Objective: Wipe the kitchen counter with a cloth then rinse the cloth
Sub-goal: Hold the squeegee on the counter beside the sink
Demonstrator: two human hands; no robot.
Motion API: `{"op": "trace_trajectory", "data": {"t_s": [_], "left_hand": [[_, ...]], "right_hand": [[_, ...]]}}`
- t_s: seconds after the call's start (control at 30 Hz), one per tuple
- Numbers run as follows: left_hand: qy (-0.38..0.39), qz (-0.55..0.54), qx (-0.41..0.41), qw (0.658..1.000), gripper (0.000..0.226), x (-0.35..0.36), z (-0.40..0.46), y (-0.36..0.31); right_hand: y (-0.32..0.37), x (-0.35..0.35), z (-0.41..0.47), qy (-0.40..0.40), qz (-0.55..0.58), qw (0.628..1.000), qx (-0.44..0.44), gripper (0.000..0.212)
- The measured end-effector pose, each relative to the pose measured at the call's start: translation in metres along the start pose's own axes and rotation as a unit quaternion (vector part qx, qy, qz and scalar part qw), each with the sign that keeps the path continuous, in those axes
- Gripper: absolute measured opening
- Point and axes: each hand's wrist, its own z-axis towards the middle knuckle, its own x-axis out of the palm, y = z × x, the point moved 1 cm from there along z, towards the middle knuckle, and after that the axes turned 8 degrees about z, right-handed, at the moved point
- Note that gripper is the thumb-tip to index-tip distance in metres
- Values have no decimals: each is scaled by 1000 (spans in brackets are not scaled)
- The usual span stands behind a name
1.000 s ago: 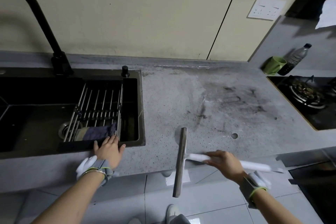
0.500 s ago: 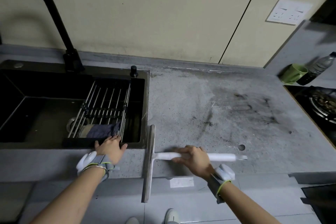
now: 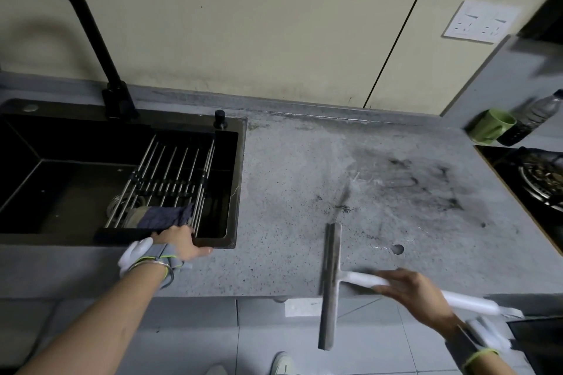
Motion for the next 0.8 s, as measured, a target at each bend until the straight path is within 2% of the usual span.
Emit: {"op": "trace_trajectory", "data": {"t_s": [0.27, 0.8], "left_hand": [[1, 34, 16, 999, 89, -1, 3, -2], [19, 41, -2, 999, 87, 3, -2, -7]], "right_hand": [[-7, 6, 6, 2, -4, 1000, 0, 31], [84, 67, 51, 35, -36, 992, -114, 32]]}}
